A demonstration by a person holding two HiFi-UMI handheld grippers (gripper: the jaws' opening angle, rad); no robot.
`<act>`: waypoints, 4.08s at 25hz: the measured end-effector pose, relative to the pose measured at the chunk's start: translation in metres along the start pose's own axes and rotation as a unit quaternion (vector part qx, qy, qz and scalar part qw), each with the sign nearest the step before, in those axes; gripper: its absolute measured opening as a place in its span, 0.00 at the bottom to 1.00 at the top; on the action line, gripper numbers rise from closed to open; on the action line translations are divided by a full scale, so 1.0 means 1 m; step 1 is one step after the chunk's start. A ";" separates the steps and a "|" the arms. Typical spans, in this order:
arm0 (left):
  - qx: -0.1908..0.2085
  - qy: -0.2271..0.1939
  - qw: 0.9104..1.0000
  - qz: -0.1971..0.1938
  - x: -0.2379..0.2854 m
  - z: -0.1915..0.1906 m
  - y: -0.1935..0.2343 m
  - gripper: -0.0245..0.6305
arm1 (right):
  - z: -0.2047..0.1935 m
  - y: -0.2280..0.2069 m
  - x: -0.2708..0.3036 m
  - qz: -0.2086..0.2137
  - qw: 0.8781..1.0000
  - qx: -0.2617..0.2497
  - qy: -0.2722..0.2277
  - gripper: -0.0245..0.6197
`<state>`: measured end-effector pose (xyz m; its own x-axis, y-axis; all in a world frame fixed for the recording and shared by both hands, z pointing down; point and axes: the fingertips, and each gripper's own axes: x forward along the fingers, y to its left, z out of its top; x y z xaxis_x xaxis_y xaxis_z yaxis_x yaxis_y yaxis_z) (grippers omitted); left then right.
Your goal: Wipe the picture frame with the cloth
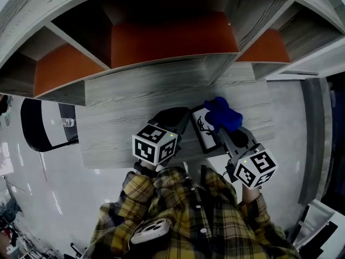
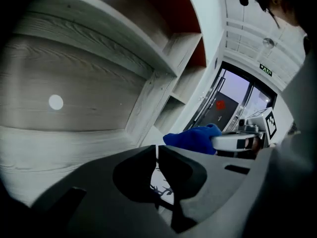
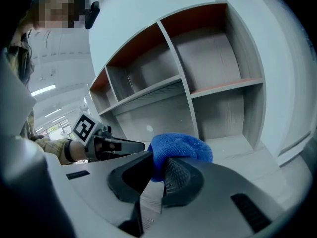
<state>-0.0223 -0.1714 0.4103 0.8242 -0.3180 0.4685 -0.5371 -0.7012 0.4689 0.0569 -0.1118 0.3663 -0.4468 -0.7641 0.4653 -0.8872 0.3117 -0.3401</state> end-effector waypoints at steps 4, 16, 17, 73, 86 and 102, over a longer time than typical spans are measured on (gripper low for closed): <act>0.003 0.067 0.998 0.008 0.029 -0.030 0.021 0.16 | -0.016 -0.008 0.010 0.006 1.000 0.010 0.019 0.11; 0.037 0.203 0.979 0.003 0.094 -0.104 0.057 0.22 | -0.081 -0.028 0.021 0.009 0.995 0.062 0.076 0.12; 0.036 0.209 0.977 0.001 0.097 -0.109 0.059 0.22 | -0.084 -0.029 0.022 0.010 0.995 0.064 0.078 0.12; -0.007 0.237 0.971 -0.027 0.112 -0.124 0.068 0.20 | -0.229 -0.009 0.031 0.087 0.918 -0.097 0.374 0.11; -0.009 0.232 0.972 -0.020 0.113 -0.123 0.068 0.20 | -0.158 -0.010 0.024 0.114 0.947 -0.086 0.287 0.11; -0.016 0.229 0.973 -0.017 0.112 -0.122 0.069 0.20 | -0.155 -0.063 0.140 0.037 0.952 -0.100 0.288 0.11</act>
<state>0.0114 -0.1773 0.5863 0.6786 0.0280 0.7339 -0.5226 -0.6836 0.5094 0.0327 -0.1507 0.5791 -0.4473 -0.3167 0.8364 -0.8288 0.4984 -0.2545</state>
